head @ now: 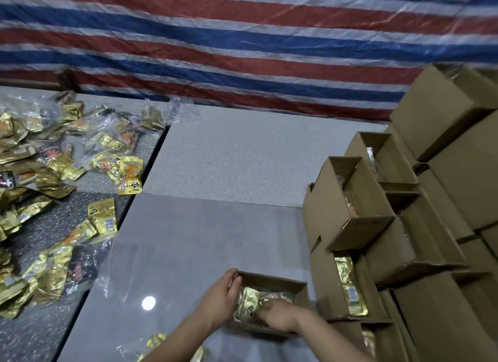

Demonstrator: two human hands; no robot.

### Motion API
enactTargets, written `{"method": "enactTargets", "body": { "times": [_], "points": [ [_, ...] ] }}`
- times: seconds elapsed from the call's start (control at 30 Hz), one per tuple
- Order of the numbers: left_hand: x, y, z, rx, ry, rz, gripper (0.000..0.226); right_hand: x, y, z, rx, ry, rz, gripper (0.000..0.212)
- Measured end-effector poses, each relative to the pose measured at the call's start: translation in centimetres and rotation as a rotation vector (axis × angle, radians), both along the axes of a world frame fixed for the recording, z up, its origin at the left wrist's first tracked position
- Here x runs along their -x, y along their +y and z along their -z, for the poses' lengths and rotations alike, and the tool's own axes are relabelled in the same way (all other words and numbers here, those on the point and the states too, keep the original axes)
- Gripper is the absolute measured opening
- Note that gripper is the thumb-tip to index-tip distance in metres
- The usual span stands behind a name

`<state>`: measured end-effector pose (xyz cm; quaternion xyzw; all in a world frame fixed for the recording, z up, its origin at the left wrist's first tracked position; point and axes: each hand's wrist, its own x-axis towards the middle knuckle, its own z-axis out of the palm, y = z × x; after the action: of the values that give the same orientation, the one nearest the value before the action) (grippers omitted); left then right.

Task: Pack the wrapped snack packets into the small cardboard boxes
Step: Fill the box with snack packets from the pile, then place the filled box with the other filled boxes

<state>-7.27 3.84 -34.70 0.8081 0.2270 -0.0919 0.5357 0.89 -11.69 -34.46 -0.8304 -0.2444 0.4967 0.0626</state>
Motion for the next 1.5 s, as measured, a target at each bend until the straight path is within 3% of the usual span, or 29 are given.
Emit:
{"method": "enactTargets", "body": {
  "times": [0.1,0.23,0.3,0.4,0.5,0.6,0.7,0.87,0.97,1.27,1.5],
  "points": [
    [-0.1,0.0,0.0,-0.018,0.022,0.021,0.02,0.3,-0.4,-0.9,-0.082,-0.138,0.009,0.038],
    [-1.0,0.6,-0.2,-0.052,0.065,0.057,0.024,-1.4,-1.1,-4.0,-0.428,-0.507,0.102,0.022],
    [-1.5,0.6,-0.3,-0.058,0.099,0.067,0.029,-3.3,-1.3,-5.0,-0.475,-0.622,0.022,0.036],
    [-1.5,-0.1,-0.4,-0.055,0.135,0.024,0.032,-5.1,-1.4,-4.5,-0.22,-0.51,-0.117,0.055],
    [-0.4,-1.3,-0.6,-0.014,0.191,-0.112,0.052,-4.6,-1.4,-2.4,-0.072,-0.444,-0.199,0.035],
    [1.1,-2.5,-1.3,-0.029,0.233,-0.296,0.074,-4.0,-1.4,-1.3,-0.076,-0.52,-0.165,0.026],
    [2.1,-3.7,-2.2,-0.025,0.25,-0.395,0.08,-4.0,-1.1,-1.3,-0.076,-0.534,-0.142,0.028],
    [2.9,-3.6,-3.1,-0.051,0.435,-0.326,0.073,-4.3,-1.1,-1.8,-0.1,-0.497,-0.092,0.02],
    [3.0,-3.6,-3.4,0.099,0.518,-0.222,0.068,-4.0,-1.0,-2.1,-0.101,-0.477,-0.058,0.016],
    [1.3,-4.5,-1.4,0.194,0.408,-0.29,0.044,-3.1,-1.5,-3.3,-0.129,-0.41,0.171,0.015],
    [-1.4,-0.7,-9.0,-0.153,0.186,-0.168,0.05,-3.9,-1.0,-11.4,-0.22,-0.48,0.17,0.014]
  ]
}}
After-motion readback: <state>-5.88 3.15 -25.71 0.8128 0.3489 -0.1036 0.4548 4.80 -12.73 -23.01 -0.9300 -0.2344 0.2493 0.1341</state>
